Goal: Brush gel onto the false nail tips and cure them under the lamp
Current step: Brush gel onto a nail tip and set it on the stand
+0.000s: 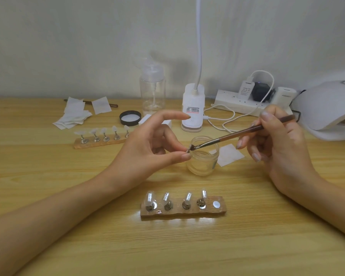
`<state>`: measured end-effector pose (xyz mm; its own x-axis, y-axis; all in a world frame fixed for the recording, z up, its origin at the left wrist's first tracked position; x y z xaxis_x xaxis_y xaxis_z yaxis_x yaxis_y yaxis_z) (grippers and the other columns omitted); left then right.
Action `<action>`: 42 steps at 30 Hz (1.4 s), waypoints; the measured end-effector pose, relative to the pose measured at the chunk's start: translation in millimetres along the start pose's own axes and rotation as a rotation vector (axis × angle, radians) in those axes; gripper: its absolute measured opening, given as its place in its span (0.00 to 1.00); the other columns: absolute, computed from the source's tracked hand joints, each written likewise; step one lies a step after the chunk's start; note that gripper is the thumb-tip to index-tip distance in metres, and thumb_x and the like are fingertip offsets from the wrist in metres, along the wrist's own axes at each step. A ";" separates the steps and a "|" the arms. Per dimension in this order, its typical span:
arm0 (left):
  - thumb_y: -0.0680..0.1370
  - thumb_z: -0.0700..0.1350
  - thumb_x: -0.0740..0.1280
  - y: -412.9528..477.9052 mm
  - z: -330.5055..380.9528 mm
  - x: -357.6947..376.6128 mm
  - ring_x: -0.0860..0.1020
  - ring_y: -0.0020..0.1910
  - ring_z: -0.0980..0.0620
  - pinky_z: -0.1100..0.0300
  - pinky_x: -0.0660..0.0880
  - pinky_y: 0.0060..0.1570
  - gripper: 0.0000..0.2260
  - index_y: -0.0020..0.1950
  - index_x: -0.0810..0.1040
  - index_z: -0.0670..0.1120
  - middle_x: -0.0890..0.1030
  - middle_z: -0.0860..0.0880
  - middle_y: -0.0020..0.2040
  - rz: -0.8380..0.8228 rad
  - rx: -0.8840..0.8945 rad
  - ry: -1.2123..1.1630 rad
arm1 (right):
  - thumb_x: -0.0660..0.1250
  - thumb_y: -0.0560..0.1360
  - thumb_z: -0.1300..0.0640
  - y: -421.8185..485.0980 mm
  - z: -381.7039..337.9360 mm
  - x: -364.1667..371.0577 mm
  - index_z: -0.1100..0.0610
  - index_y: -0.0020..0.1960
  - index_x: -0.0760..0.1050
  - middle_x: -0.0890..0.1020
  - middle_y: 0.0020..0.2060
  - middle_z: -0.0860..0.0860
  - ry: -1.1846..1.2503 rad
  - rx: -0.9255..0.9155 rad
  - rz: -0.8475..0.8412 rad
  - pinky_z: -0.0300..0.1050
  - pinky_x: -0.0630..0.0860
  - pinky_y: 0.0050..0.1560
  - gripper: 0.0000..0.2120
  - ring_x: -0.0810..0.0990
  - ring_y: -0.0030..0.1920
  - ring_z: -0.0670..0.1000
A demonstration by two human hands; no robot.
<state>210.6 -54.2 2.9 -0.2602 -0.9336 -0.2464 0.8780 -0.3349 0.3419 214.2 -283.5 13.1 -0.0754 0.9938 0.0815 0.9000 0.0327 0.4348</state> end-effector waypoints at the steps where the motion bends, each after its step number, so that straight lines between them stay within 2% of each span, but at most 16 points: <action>1: 0.69 0.44 0.77 0.1 0.0 -0.1 0.84 0.42 0.48 0.34 0.76 0.48 0.27 0.67 0.75 0.53 0.82 0.48 0.38 0.001 0.000 -0.001 | 0.59 0.81 0.51 -0.1 0.6 -0.7 0.49 0.39 0.72 0.83 0.31 0.55 -0.005 0.003 0.006 0.41 0.62 0.22 0.13 0.69 0.21 0.50; 4: 0.69 0.44 0.77 0.3 -0.5 -0.1 0.84 0.43 0.47 0.35 0.77 0.48 0.27 0.67 0.75 0.53 0.82 0.48 0.38 0.001 0.003 0.001 | 0.58 0.82 0.53 0.2 1.8 -2.6 0.50 0.39 0.71 0.83 0.31 0.56 -0.005 0.013 0.019 0.37 0.65 0.22 0.13 0.68 0.20 0.50; 7: 0.70 0.44 0.77 0.1 -0.9 -0.3 0.83 0.42 0.51 0.45 0.76 0.39 0.27 0.67 0.75 0.53 0.82 0.49 0.38 0.001 0.010 0.002 | 0.58 0.81 0.53 0.6 3.9 -4.8 0.52 0.40 0.70 0.82 0.30 0.57 -0.027 0.039 0.040 0.37 0.66 0.23 0.11 0.68 0.20 0.49; 10: 0.70 0.44 0.77 0.5 -0.4 -0.3 0.83 0.42 0.54 0.49 0.73 0.35 0.26 0.67 0.75 0.52 0.82 0.49 0.38 0.003 0.029 0.027 | 0.58 0.80 0.53 1.1 3.3 -7.2 0.50 0.38 0.72 0.81 0.28 0.56 -0.013 0.046 0.079 0.37 0.66 0.24 0.13 0.67 0.20 0.49; 13: 0.72 0.40 0.77 0.8 -0.9 -0.6 0.82 0.41 0.56 0.48 0.71 0.34 0.25 0.67 0.75 0.52 0.82 0.50 0.39 0.008 0.046 0.049 | 0.58 0.80 0.53 2.1 0.6 -10.1 0.47 0.36 0.72 0.80 0.26 0.54 0.002 0.020 0.123 0.35 0.68 0.25 0.14 0.67 0.21 0.49; 16: 0.73 0.39 0.76 1.2 -1.5 -0.7 0.82 0.42 0.56 0.45 0.71 0.34 0.25 0.67 0.75 0.52 0.82 0.50 0.39 0.008 0.056 0.062 | 0.57 0.80 0.55 6.0 -3.0 -15.8 0.48 0.35 0.71 0.76 0.23 0.51 -0.028 -0.011 0.170 0.35 0.64 0.23 0.15 0.66 0.23 0.51; 19: 0.73 0.39 0.76 1.4 -1.8 -0.8 0.83 0.43 0.55 0.42 0.70 0.33 0.25 0.67 0.75 0.52 0.81 0.50 0.39 0.007 0.056 0.060 | 0.58 0.78 0.56 11.4 -9.0 -27.0 0.47 0.32 0.71 0.72 0.22 0.46 -0.020 -0.040 0.258 0.35 0.62 0.21 0.16 0.68 0.22 0.48; 21: 0.73 0.38 0.76 1.5 -1.7 -0.9 0.83 0.43 0.55 0.42 0.70 0.33 0.25 0.67 0.75 0.52 0.81 0.51 0.39 0.008 0.056 0.059 | 0.57 0.77 0.57 13.9 -12.2 -32.6 0.47 0.31 0.71 0.72 0.23 0.46 -0.019 -0.059 0.291 0.36 0.61 0.21 0.16 0.69 0.22 0.46; 24: 0.73 0.37 0.76 1.4 -1.8 -1.1 0.83 0.42 0.56 0.40 0.70 0.34 0.24 0.66 0.75 0.52 0.81 0.51 0.39 0.011 0.054 0.061 | 0.56 0.78 0.58 15.4 -15.6 -32.2 0.48 0.34 0.70 0.73 0.24 0.47 0.022 -0.095 0.240 0.37 0.61 0.22 0.15 0.71 0.23 0.47; 28: 0.74 0.37 0.76 1.5 -1.8 -0.8 0.82 0.42 0.56 0.41 0.69 0.34 0.24 0.66 0.76 0.51 0.81 0.53 0.38 0.014 0.052 0.067 | 0.53 0.75 0.63 13.4 -31.1 -15.7 0.50 0.41 0.71 0.77 0.28 0.48 -0.051 -0.250 -0.018 0.36 0.65 0.24 0.12 0.74 0.26 0.50; 30: 0.74 0.37 0.76 1.4 -1.4 -0.8 0.82 0.42 0.56 0.41 0.70 0.34 0.24 0.67 0.76 0.51 0.81 0.52 0.38 0.014 0.054 0.070 | 0.54 0.72 0.63 10.9 -36.5 -11.0 0.52 0.43 0.70 0.77 0.29 0.48 -0.100 -0.305 -0.079 0.37 0.67 0.24 0.09 0.73 0.26 0.51; 35: 0.74 0.37 0.76 1.4 -1.4 -0.6 0.82 0.42 0.56 0.42 0.69 0.33 0.24 0.66 0.76 0.51 0.81 0.52 0.38 0.012 0.056 0.065 | 0.48 0.68 0.69 11.3 -40.9 -15.0 0.55 0.41 0.64 0.72 0.26 0.53 -0.131 -0.328 -0.066 0.38 0.64 0.24 0.12 0.69 0.24 0.50; 38: 0.74 0.37 0.76 1.8 -1.6 -0.6 0.82 0.42 0.57 0.44 0.69 0.33 0.24 0.66 0.75 0.52 0.81 0.52 0.38 0.011 0.061 0.064 | 0.47 0.67 0.69 13.4 -41.1 -19.3 0.55 0.40 0.63 0.71 0.25 0.52 -0.141 -0.322 -0.053 0.38 0.62 0.22 0.11 0.66 0.22 0.50; 42: 0.74 0.36 0.76 1.9 -1.2 -0.7 0.83 0.43 0.56 0.45 0.69 0.32 0.24 0.66 0.76 0.52 0.81 0.52 0.39 0.017 0.075 0.069 | 0.49 0.74 0.66 15.9 -31.5 -24.6 0.54 0.41 0.65 0.74 0.26 0.48 0.030 -0.199 0.078 0.37 0.61 0.23 0.11 0.67 0.24 0.48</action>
<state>212.9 -54.0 2.7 -0.2153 -0.9292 -0.3006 0.8490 -0.3301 0.4125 216.9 -310.7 46.2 -0.0241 0.9888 0.1475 0.8015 -0.0691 0.5940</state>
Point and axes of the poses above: each hand's wrist, its own y-axis towards the middle knuckle, its own x-axis out of the palm, z = x × y, the point moved 5 cm from there along y, towards the middle knuckle
